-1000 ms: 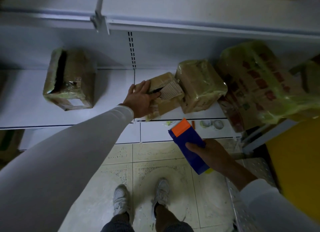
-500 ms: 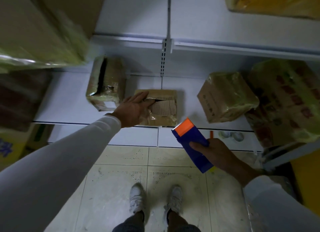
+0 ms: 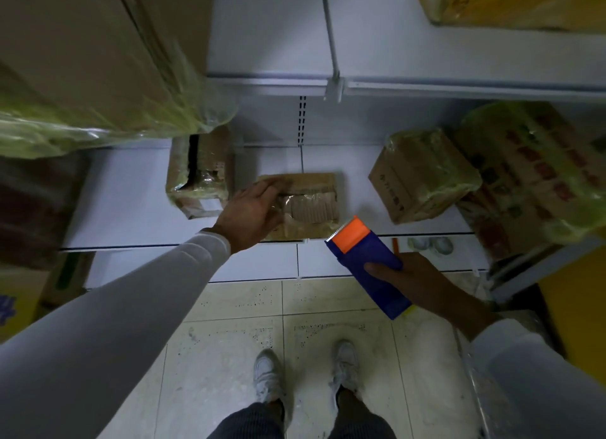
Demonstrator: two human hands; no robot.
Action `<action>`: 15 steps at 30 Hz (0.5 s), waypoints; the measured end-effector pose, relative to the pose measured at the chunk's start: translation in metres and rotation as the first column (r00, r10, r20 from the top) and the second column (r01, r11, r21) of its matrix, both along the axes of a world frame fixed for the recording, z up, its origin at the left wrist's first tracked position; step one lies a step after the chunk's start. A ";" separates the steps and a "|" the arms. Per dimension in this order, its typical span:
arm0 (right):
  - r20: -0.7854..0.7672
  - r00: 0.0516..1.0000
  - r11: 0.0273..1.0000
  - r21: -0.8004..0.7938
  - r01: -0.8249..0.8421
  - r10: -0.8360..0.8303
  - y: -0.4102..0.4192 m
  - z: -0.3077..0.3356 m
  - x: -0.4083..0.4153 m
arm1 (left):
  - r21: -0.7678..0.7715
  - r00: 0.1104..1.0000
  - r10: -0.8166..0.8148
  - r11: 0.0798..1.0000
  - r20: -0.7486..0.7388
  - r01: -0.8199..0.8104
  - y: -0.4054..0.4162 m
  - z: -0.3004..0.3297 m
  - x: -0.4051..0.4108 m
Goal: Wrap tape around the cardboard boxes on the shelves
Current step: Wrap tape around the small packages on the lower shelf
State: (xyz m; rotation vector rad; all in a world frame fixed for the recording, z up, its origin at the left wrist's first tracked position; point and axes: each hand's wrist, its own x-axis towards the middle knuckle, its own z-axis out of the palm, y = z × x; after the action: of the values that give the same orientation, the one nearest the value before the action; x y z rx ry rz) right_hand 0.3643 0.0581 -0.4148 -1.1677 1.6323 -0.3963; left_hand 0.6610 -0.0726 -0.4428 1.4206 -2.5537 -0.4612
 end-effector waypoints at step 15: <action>0.090 0.896 0.901 -0.058 -0.431 0.434 -0.047 0.040 0.026 | 0.778 0.710 0.545 0.629 -0.446 0.007 0.068 0.031 -0.019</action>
State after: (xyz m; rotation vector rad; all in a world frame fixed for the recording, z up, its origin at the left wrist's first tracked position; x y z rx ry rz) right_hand 0.3902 0.0108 -0.3751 -1.4719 1.2344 -0.1933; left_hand 0.6424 -0.0043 -0.4116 1.4494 -1.5211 -1.7356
